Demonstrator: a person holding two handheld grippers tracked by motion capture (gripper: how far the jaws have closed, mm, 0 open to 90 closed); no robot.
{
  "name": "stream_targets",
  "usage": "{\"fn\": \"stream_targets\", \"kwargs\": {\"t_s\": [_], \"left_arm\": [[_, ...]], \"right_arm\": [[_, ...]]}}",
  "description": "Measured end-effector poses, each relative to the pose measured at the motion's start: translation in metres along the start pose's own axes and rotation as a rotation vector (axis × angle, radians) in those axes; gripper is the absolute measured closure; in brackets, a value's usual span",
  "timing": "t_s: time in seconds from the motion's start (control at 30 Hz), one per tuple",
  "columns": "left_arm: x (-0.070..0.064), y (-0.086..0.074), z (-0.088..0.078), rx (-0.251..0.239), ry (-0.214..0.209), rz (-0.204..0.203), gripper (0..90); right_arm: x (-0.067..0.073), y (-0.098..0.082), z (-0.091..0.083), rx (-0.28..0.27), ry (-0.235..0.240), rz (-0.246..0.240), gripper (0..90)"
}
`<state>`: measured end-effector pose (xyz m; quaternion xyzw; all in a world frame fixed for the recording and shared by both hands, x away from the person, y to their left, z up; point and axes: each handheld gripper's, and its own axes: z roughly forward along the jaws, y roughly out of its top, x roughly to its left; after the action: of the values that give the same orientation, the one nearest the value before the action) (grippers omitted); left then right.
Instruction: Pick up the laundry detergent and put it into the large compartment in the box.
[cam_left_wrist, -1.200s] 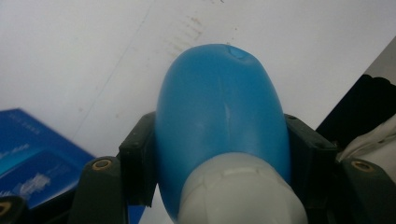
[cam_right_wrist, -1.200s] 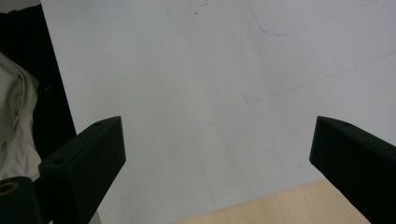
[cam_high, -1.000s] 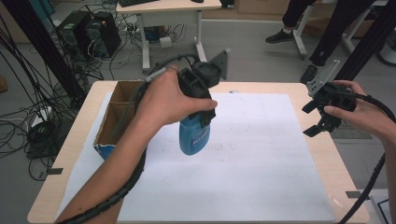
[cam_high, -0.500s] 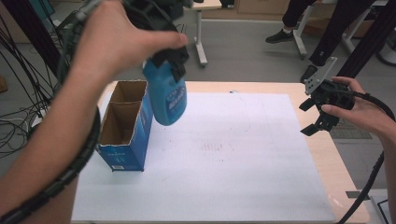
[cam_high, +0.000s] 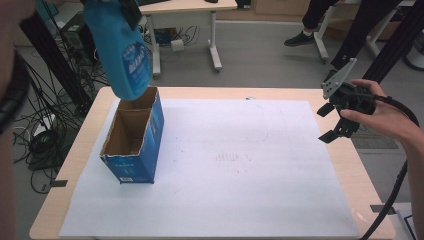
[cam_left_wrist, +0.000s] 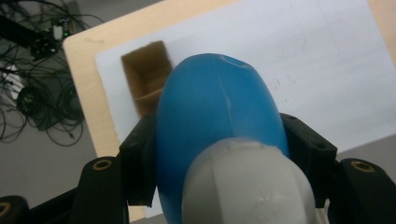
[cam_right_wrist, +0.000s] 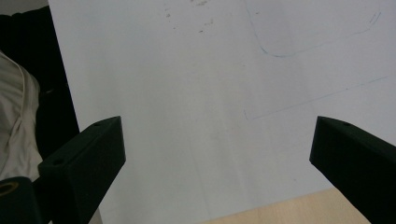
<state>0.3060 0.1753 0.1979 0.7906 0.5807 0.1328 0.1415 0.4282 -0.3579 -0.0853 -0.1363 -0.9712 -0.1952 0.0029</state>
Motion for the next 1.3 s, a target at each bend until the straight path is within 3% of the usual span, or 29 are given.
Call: {"fn": "stream_targets", "kwargs": {"t_s": [0.1, 0.13, 0.2, 0.3, 0.33, 0.4, 0.43, 0.6, 0.83, 1.13, 1.3], "left_arm": [[0.013, -0.004, -0.010, -0.016, 0.020, -0.065, 38.0], [0.013, -0.004, -0.010, -0.016, 0.020, -0.065, 38.0], [0.026, -0.008, -0.007, -0.025, 0.018, -0.113, 38.0], [0.042, -0.012, 0.003, -0.019, 0.020, -0.169, 38.0], [0.042, -0.012, 0.003, -0.019, 0.020, -0.169, 38.0], [0.054, -0.015, 0.015, -0.008, 0.028, -0.216, 38.0], [0.054, -0.015, 0.015, -0.008, 0.028, -0.216, 38.0], [0.071, -0.023, 0.038, -0.011, 0.024, -0.297, 38.0], [0.076, -0.022, 0.066, -0.001, 0.013, -0.347, 38.0], [0.073, -0.021, 0.093, 0.001, 0.033, -0.363, 37.9], [0.079, -0.024, 0.110, 0.010, 0.016, -0.368, 38.0]], "right_arm": [[-0.001, 0.003, 0.000, -0.002, 0.003, -0.004, 3.3], [-0.001, 0.005, 0.000, 0.002, 0.003, -0.006, 3.3], [-0.001, 0.006, 0.001, 0.001, 0.004, -0.009, 3.3], [0.000, 0.007, 0.001, 0.006, 0.006, -0.004, 3.3], [0.000, 0.007, 0.001, 0.006, 0.006, -0.004, 3.3], [0.000, 0.009, 0.002, 0.017, 0.008, -0.001, 3.4], [0.000, 0.009, 0.002, 0.017, 0.008, -0.001, 3.4], [0.002, 0.008, -0.001, 0.009, 0.003, -0.003, 3.3], [0.005, 0.009, 0.001, 0.012, 0.010, -0.020, 3.4], [0.004, 0.007, 0.004, 0.005, 0.017, -0.027, 3.4], [0.003, 0.007, 0.004, 0.007, 0.017, -0.030, 3.3]]}}
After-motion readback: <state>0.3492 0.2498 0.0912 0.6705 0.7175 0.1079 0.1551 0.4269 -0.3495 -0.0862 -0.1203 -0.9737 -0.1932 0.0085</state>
